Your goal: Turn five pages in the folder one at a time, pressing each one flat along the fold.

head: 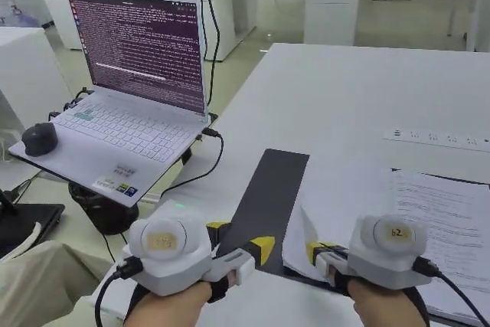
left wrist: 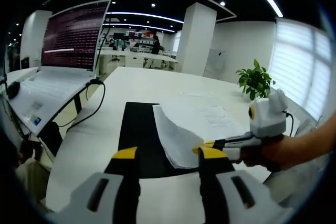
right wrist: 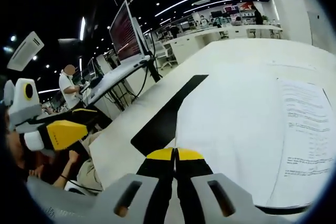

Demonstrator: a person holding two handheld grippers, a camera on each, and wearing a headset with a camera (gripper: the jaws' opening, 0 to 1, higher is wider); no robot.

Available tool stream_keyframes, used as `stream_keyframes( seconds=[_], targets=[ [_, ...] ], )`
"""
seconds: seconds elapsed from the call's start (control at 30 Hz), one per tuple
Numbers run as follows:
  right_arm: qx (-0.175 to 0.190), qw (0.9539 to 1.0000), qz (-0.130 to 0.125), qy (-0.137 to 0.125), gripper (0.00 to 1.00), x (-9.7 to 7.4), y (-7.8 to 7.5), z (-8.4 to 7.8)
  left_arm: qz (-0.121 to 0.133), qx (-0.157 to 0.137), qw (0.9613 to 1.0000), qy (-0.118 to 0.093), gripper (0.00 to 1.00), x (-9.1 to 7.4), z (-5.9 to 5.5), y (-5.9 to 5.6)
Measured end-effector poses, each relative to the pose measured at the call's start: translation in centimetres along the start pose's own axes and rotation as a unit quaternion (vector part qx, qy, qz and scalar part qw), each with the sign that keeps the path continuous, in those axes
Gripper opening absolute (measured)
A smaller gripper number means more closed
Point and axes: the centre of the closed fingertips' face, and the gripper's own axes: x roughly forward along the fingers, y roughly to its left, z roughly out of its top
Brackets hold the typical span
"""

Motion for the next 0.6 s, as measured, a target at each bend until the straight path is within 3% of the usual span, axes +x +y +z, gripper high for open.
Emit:
stream_keyframes(
  seconds=[0.2,0.4,0.6],
  targets=[
    [-0.03,0.999,-0.006,0.034,0.0,1.4,-0.4,-1.7,-0.001,-0.002,1.0,0.007,0.43,-0.2,-0.4,-0.1],
    [-0.023,0.9984,-0.01,0.052,0.0,2.2,-0.7,-2.8,-0.007,-0.001,0.9998,0.018,0.44,0.3,-1.0,-0.4],
    [-0.04,0.9974,0.019,0.057,0.11,2.8,-0.1,-4.1,-0.015,0.005,0.9995,0.027,0.44,1.1,-1.2,-0.8]
  ],
)
